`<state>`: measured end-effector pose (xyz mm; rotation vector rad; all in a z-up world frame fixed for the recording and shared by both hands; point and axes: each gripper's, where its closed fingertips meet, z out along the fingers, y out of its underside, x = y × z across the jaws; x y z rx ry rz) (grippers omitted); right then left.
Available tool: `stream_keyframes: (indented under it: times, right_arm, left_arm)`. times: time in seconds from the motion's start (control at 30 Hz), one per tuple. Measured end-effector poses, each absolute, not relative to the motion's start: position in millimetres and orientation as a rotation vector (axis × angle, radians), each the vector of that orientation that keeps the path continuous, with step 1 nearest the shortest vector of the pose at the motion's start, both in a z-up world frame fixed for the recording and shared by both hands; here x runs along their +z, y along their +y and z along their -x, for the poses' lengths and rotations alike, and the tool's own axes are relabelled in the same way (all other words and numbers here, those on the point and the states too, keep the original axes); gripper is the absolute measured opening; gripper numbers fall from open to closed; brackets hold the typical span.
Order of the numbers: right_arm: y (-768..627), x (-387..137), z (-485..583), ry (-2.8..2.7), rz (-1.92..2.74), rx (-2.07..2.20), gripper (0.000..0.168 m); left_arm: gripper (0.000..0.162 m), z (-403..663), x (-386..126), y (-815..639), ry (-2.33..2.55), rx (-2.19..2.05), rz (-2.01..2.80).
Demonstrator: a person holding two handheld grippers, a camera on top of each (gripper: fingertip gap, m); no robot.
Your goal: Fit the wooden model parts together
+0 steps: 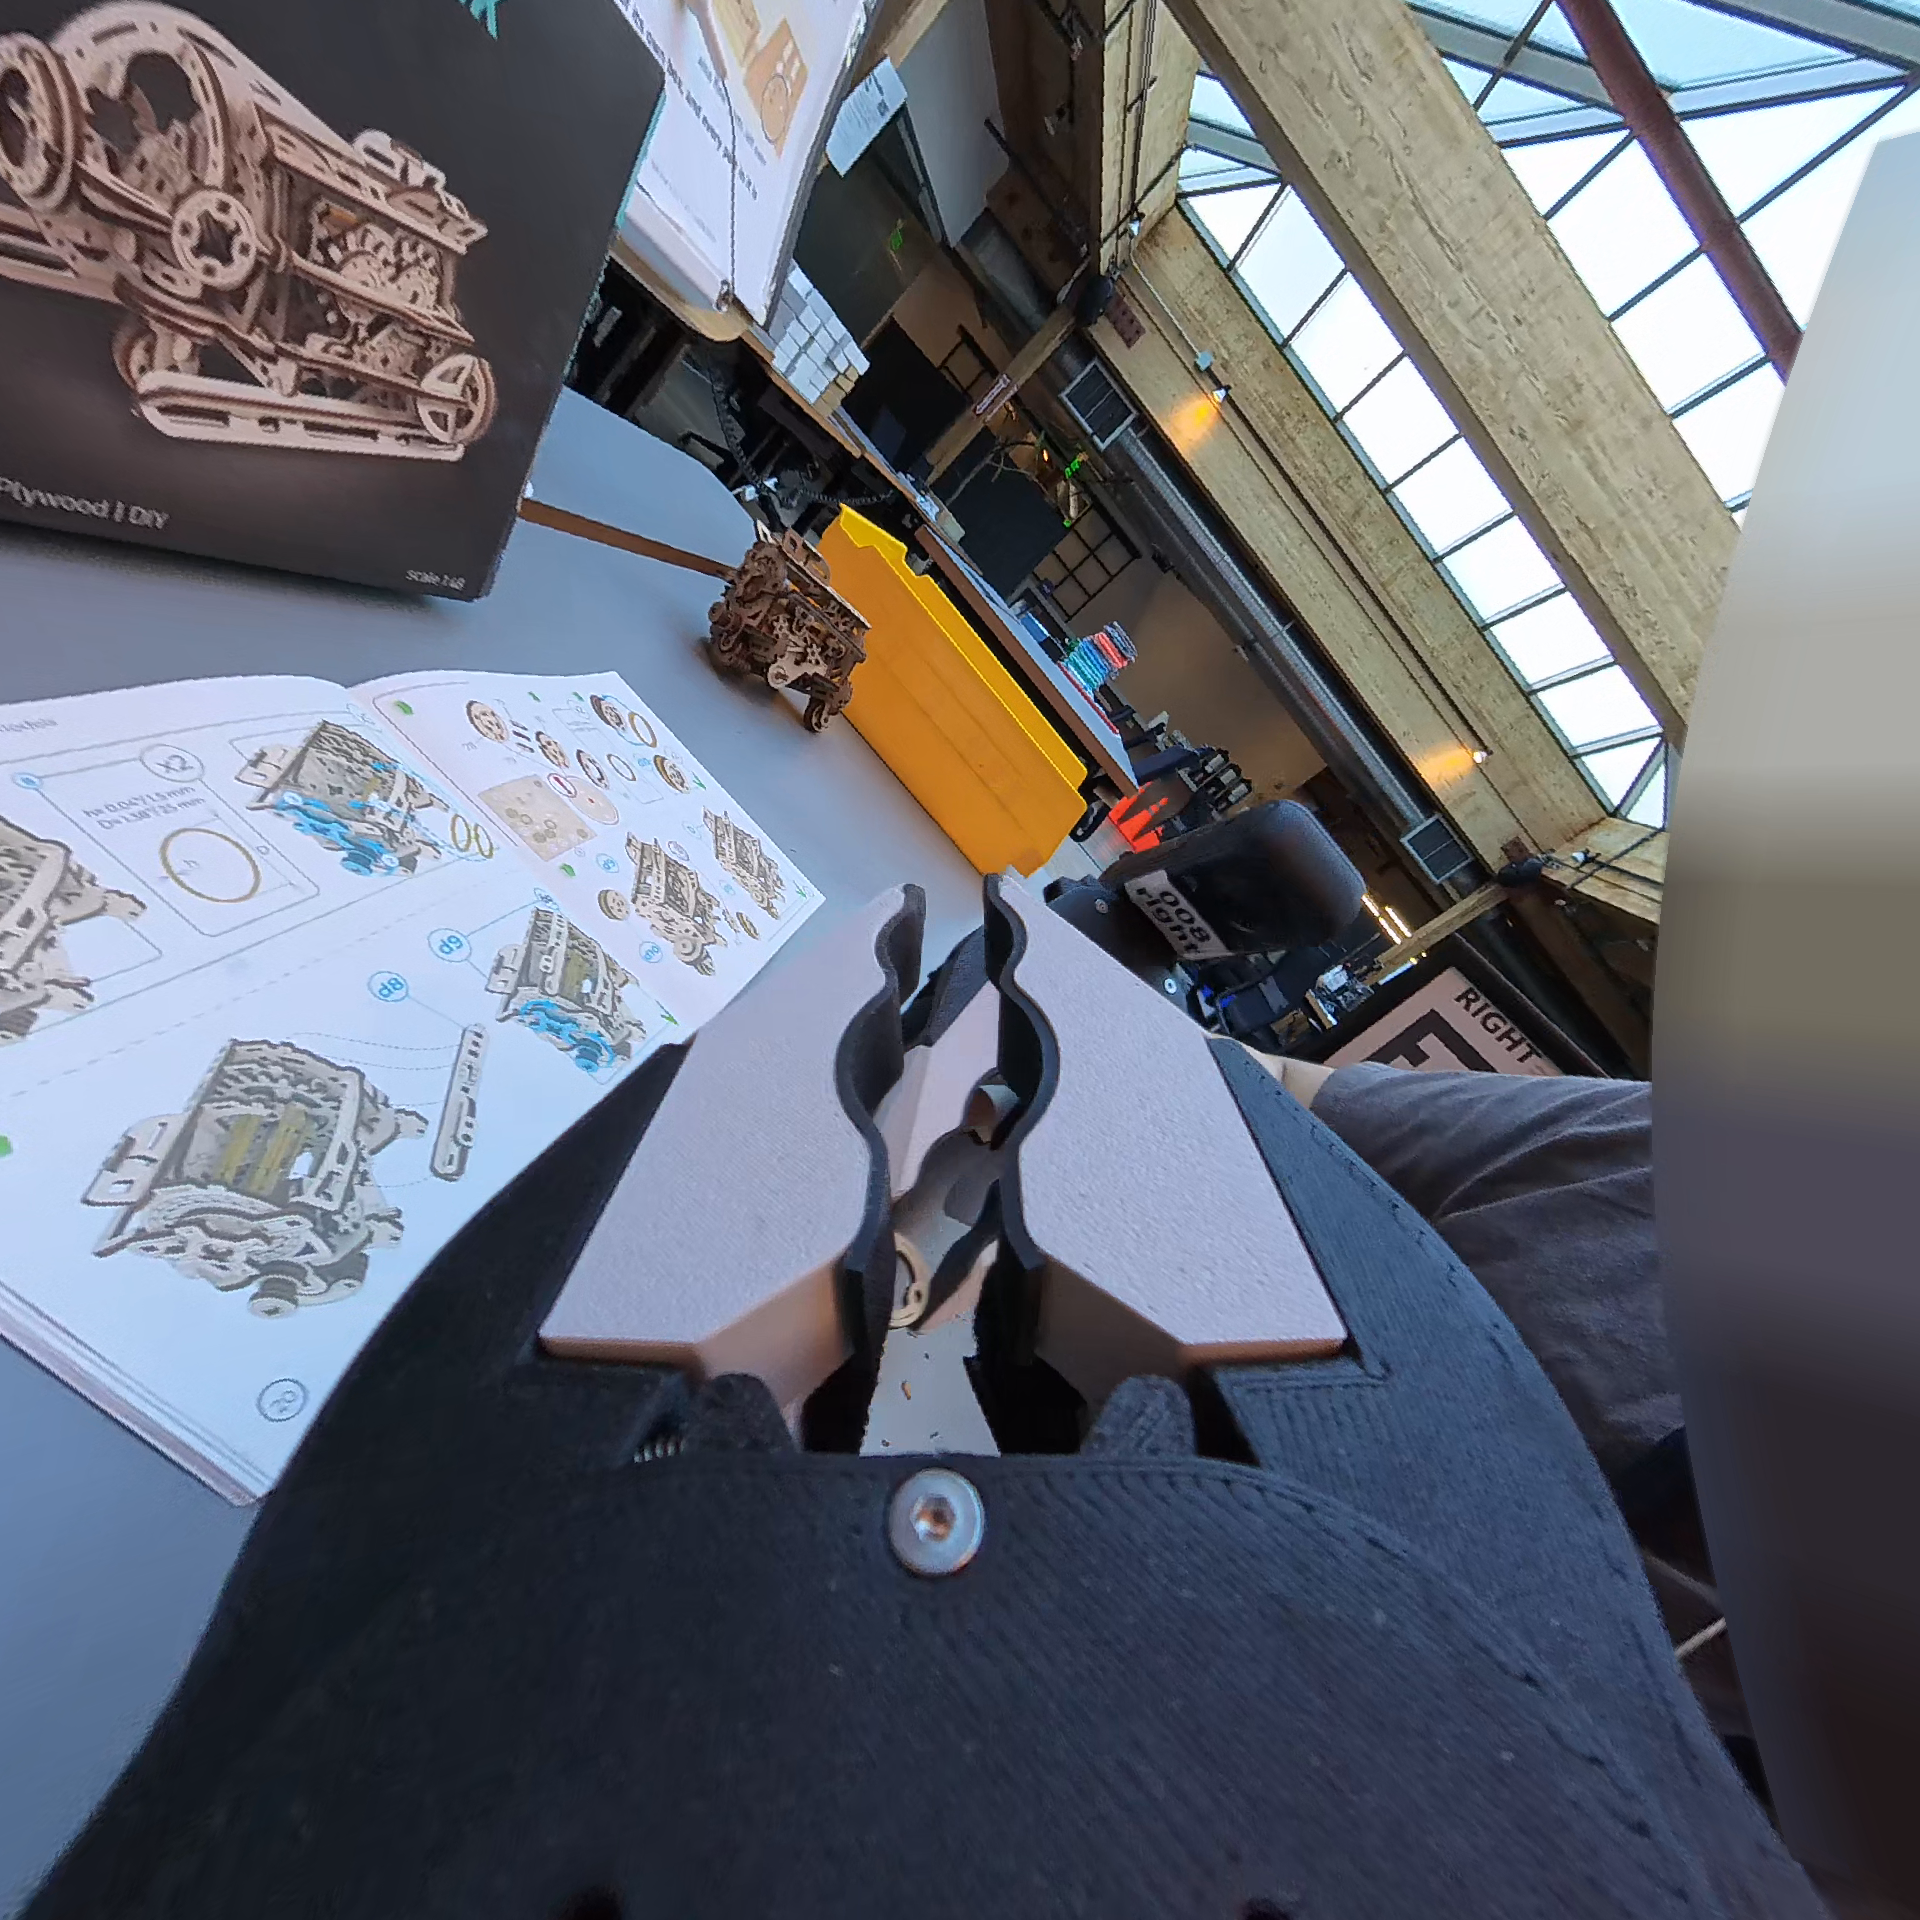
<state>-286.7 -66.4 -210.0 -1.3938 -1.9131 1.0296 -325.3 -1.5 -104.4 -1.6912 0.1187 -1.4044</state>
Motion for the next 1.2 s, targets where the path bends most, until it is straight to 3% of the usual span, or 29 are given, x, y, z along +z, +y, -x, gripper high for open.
stream_keyframes:
  times: [1.2]
  right_arm:
    - [-68.3,-223.6,287.4,-1.981,1.444,0.944,0.025]
  left_arm:
    - [0.009,314.0,-117.2,-3.9,0.146,-1.44,1.76]
